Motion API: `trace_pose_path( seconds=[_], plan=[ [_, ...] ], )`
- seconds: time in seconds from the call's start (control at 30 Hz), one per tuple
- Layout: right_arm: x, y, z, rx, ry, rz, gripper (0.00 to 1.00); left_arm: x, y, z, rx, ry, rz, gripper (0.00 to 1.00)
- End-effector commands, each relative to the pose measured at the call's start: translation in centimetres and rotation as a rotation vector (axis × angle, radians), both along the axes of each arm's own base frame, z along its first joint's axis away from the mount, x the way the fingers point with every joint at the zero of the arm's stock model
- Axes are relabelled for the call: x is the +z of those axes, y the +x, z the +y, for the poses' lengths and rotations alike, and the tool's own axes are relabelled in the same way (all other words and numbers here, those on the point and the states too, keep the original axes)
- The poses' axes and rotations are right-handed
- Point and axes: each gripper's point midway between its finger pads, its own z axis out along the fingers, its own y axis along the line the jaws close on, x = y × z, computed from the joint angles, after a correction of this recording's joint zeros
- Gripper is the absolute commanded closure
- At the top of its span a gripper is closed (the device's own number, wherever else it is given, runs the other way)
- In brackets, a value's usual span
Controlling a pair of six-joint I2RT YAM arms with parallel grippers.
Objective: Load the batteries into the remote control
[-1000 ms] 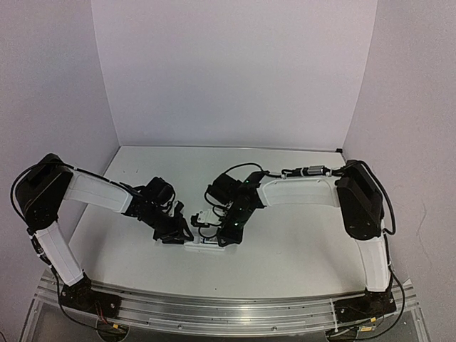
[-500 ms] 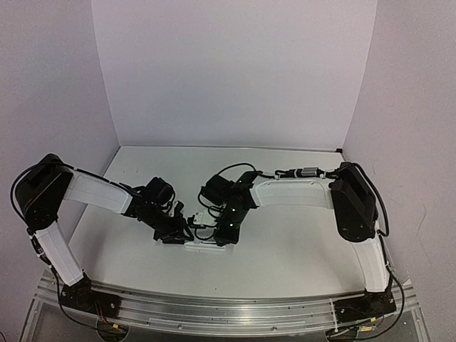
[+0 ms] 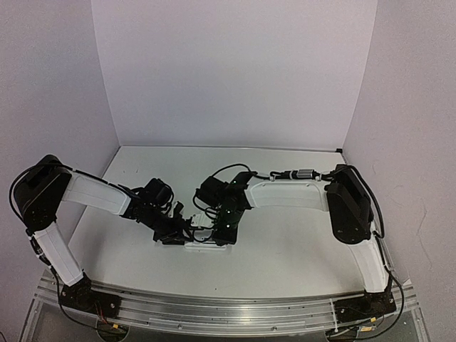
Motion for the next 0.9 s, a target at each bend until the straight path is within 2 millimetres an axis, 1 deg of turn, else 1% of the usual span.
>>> trace_pose_path(
  seconds=[0.0,0.2,0.4,0.73,0.87],
  plan=[
    [-1.3,-0.4,0.5,0.036,-0.027,-0.002,1.00,2.2,0.5,-1.4,-0.018,-0.091,-0.052,0.65],
    [-1.7,-0.9,0.6,0.077,-0.043,-0.006,1.00,2.5,0.7,-1.7,-0.020,-0.105,-0.061,0.65],
    [-1.3,-1.2,1.3,0.097,-0.033,-0.013,1.00,2.8,0.8,-2.0,-0.024,-0.125,-0.067,0.66],
    [-1.5,-0.8,2.1,0.057,-0.035,-0.012,1.00,3.1,0.6,-2.5,-0.030,-0.144,-0.071,0.66],
    [-1.4,-0.5,1.7,0.035,-0.053,-0.024,1.00,3.1,0.5,-2.6,-0.031,-0.145,-0.065,0.67]
  ],
)
